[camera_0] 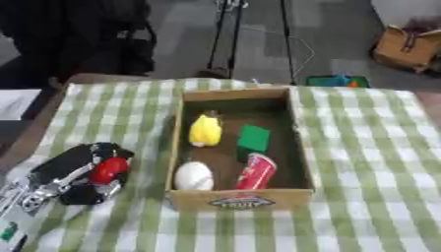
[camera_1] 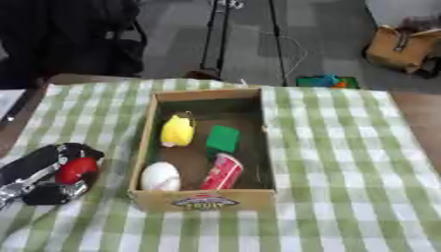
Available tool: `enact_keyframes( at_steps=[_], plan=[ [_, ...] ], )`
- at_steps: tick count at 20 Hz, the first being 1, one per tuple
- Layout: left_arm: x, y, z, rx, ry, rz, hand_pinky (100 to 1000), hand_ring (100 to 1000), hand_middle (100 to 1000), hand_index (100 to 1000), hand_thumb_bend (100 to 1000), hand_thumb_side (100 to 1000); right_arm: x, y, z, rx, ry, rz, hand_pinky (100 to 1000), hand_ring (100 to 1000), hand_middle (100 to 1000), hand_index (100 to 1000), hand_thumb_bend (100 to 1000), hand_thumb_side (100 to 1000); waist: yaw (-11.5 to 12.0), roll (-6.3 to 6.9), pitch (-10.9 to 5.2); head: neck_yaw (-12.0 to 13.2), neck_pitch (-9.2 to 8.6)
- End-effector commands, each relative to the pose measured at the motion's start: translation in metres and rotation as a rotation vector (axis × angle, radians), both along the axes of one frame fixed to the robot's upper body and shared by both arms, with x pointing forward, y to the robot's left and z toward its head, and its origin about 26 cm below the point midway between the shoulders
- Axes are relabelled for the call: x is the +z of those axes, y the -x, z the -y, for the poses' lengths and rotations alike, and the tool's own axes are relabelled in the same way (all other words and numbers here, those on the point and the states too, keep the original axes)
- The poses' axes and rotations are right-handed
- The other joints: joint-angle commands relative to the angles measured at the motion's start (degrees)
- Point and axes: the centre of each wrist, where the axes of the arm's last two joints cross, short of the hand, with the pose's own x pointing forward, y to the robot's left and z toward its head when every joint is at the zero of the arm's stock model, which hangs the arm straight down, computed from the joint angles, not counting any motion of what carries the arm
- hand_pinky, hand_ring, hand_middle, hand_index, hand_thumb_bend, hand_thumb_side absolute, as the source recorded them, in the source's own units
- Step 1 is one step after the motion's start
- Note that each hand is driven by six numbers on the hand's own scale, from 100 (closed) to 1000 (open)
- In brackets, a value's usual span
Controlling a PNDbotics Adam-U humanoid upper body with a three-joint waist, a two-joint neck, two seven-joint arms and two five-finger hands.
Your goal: Pick up objects on the table and place them in the box.
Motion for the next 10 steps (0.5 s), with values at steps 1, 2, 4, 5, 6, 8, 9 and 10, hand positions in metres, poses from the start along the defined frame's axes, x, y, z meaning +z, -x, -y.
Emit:
enact_keyframes(
  at_steps=[1, 2, 4, 5, 6, 8, 9, 10],
  plan=[
    [-0.0515, 0.0038, 0.0062, 0.003, -0.032, -0.142, 100, 332, 394, 478, 100, 510, 0.0101, 0.004, 0.0005, 0.001, 0.017, 0.037, 697, 683, 496, 488, 100, 360, -0.5, -0.9, 0.3, 0.1, -0.15],
    [-0.0519, 0.0033, 0.0064, -0.001, -0.031, -0.126, 100, 317, 379, 461, 100, 505, 0.0102, 0.004, 0.0004, 0.002, 0.017, 0.037, 697, 683, 496, 489, 100, 361, -0.6, -0.9, 0.32, 0.1, -0.2],
    [-0.0516, 0.0025, 0.0069, -0.01, -0.035, -0.09, 100, 267, 328, 403, 100, 474, 0.0103, 0.0039, 0.0003, 0.003, 0.017, 0.038, 697, 683, 496, 490, 100, 361, -0.7, -0.9, 0.36, 0.2, -0.32],
    [-0.0516, 0.0022, 0.007, -0.013, -0.04, -0.074, 100, 240, 297, 367, 100, 452, 0.0104, 0.0038, 0.0002, 0.003, 0.016, 0.039, 696, 682, 496, 490, 100, 361, -0.7, -0.89, 0.37, 0.2, -0.36],
    [-0.0507, 0.0017, 0.0073, -0.016, -0.047, -0.054, 100, 240, 297, 367, 100, 452, 0.0104, 0.0038, 0.0002, 0.004, 0.016, 0.039, 696, 682, 496, 490, 100, 361, -0.7, -0.89, 0.36, 0.2, -0.4],
    [-0.047, 0.0001, 0.0088, -0.024, -0.071, -0.007, 100, 194, 235, 302, 100, 392, 0.0105, 0.0036, -0.0002, 0.007, 0.016, 0.039, 696, 681, 496, 490, 100, 360, -0.7, -0.88, 0.34, 0.3, -0.57],
    [-0.0462, -0.0005, 0.0095, -0.024, -0.082, 0.014, 100, 178, 207, 280, 100, 357, 0.0105, 0.0035, -0.0004, 0.008, 0.016, 0.04, 697, 680, 495, 489, 100, 360, -0.7, -0.88, 0.34, 0.3, -0.65],
    [-0.0457, -0.0012, 0.0102, -0.024, -0.094, 0.033, 100, 178, 207, 280, 100, 357, 0.0106, 0.0034, -0.0006, 0.01, 0.016, 0.04, 697, 680, 495, 489, 100, 360, -0.7, -0.87, 0.33, 0.3, -0.73]
  ],
)
